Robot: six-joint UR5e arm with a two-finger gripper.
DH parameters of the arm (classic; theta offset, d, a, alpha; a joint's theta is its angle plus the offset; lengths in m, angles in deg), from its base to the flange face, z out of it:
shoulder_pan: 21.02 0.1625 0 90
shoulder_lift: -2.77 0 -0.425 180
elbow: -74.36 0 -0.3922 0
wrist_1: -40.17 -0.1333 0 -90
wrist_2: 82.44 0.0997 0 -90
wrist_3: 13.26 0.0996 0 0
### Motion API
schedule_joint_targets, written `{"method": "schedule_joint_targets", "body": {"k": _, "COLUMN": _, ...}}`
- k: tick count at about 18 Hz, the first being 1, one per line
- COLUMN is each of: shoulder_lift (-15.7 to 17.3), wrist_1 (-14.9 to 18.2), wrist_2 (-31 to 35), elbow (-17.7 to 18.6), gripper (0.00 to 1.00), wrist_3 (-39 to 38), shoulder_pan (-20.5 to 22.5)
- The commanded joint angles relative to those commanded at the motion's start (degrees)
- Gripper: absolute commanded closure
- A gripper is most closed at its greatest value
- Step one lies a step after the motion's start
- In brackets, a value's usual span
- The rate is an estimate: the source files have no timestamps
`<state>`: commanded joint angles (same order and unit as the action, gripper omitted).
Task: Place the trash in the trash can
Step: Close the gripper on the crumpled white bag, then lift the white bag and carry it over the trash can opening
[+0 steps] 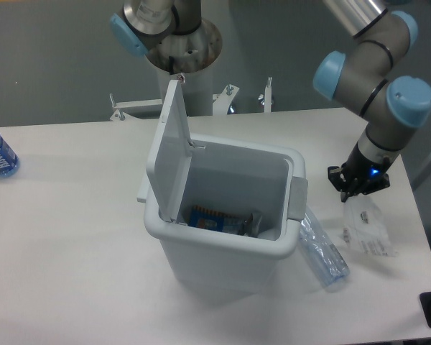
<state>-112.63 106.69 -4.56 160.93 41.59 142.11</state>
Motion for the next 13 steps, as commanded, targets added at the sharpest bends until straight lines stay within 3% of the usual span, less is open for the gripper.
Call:
{"method": "schedule_joint_targets", "body": {"k": 3, "shoulder_lift": 1.0, "wrist_1": 2.6, "wrist_2": -2.9, "elbow": -1.3, "gripper": 0.97, "wrist_3": -1.1, "shoulder_pan": 0.1}}
{"method": "schedule_joint_targets", "body": {"k": 13, "shoulder_lift": 6.3, "wrist_1": 4.3, "wrist_2": -11.7, "elbow": -2.6, "gripper": 0.97, "wrist_3": -10.8, "shoulder_pan": -0.3}}
